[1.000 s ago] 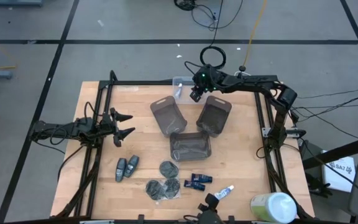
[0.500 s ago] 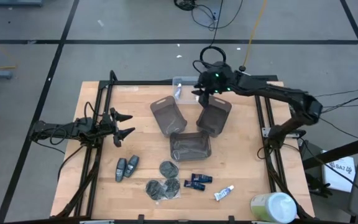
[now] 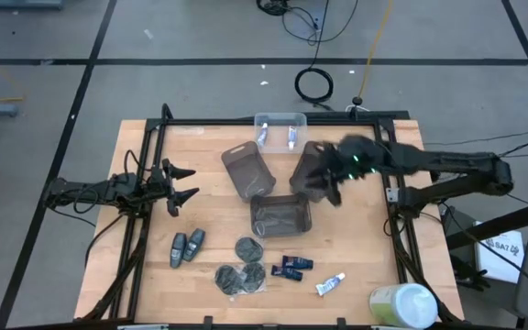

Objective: Pick & Place Travel size toiletries
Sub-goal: Put the white toothpaste tube into the white transparent bin

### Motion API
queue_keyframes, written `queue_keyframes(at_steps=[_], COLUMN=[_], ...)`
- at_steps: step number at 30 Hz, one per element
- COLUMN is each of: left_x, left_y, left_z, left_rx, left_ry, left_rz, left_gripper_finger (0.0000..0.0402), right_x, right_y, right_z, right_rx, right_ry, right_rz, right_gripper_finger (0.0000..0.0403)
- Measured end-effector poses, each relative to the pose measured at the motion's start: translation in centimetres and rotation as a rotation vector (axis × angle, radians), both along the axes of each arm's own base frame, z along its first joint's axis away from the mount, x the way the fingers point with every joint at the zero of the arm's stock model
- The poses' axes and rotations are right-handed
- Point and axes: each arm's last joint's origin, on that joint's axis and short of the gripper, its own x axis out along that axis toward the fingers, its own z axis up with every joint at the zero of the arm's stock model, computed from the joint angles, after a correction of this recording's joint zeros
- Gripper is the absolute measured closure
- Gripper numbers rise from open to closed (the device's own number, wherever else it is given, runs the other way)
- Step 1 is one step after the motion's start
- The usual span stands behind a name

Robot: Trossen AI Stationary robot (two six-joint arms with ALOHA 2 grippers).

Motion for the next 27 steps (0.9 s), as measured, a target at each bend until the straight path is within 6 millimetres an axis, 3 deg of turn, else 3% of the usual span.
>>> queue_keyframes(at_steps=[5, 13, 20, 27], left_x=[0.0, 0.0, 0.0, 0.0], left_y=[0.0, 0.0, 0.0, 0.0], left_z=[0.0, 0.0, 0.0, 0.0], left_rx=[0.000, 0.000, 0.000, 0.000], left_ry=[0.000, 0.000, 0.000, 0.000], left_rz=[0.000, 0.000, 0.000, 0.000], left_gripper_finger=[0.0105, 0.0105, 0.0105, 0.0105], right_x=[-2.2, -4.9, -6.0, -6.1], right_y=[3.4, 7.3, 10.6, 13.1], right_z=[-2.2, -6.0, -7.2, -8.5], right_rx=[0.048, 0.130, 0.123, 0.070], right_ry=[-0.099, -0.275, -0.431, -0.390], right_rz=[0.128, 0.327, 0.516, 0.497], right_gripper_finger=[0.0278, 0.0278, 0.0277, 0.0277])
